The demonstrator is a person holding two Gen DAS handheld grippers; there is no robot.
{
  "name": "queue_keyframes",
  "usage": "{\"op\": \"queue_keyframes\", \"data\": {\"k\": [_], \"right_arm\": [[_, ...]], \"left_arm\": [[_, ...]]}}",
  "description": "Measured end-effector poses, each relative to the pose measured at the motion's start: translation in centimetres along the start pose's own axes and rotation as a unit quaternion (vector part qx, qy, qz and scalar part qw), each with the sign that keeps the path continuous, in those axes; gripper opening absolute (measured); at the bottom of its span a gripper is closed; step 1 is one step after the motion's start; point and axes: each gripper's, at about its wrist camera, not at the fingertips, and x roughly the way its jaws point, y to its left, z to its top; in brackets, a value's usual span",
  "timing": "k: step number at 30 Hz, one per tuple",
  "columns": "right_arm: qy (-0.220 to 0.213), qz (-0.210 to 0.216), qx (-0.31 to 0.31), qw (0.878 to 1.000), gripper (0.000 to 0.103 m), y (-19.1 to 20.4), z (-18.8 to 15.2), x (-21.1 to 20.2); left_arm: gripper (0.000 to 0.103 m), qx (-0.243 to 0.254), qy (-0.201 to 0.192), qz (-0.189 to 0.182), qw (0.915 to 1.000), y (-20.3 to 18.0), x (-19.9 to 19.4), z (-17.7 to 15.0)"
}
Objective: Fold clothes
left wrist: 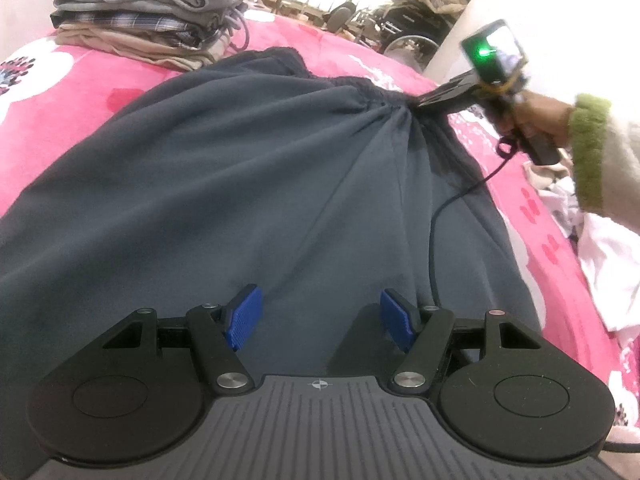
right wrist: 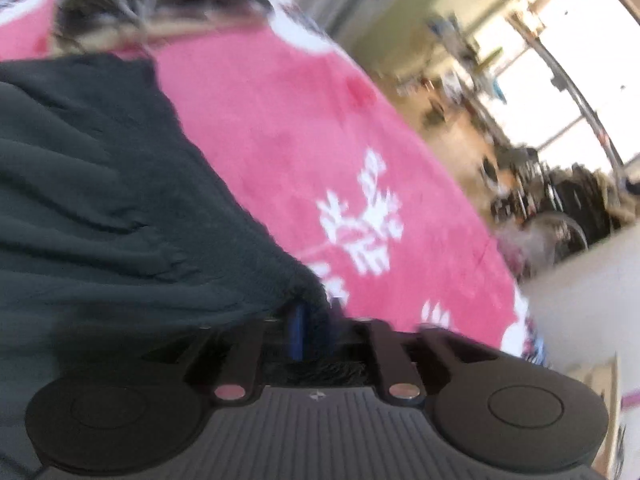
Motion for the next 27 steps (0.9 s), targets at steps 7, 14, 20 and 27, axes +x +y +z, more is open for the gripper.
{"op": "queue_keyframes", "data": {"k": [7, 14, 20, 27], "right_arm": [[-0.037, 0.09, 0.373, 0.923, 0.067, -9.1, -3.7, -0.8], [-0.096, 0.152, 0.655, 0.734, 0.07, -15.0, -14.0, -5.8], [-0.071, 0.243, 0.702, 0.666, 0.07, -11.7, -21.8, -12.8], [0.004, 0.317, 0.723, 0.614, 0.07, -3.5, -29.1, -20.1]], "left_arm": [[0.066, 0.005, 0.002, 0.008, 1.0, -0.2, 0.2, 0.2], [0.066, 0.013, -0.023, 0.045, 0.9986, -0.7, -0.7, 0.3], [0.066, 0.026, -0.056, 0.063, 0.9961, -2.0, -4.3, 0.5], [0.067, 0.068, -0.066, 0.044, 0.9945, -4.9, -8.1, 0.0]]}}
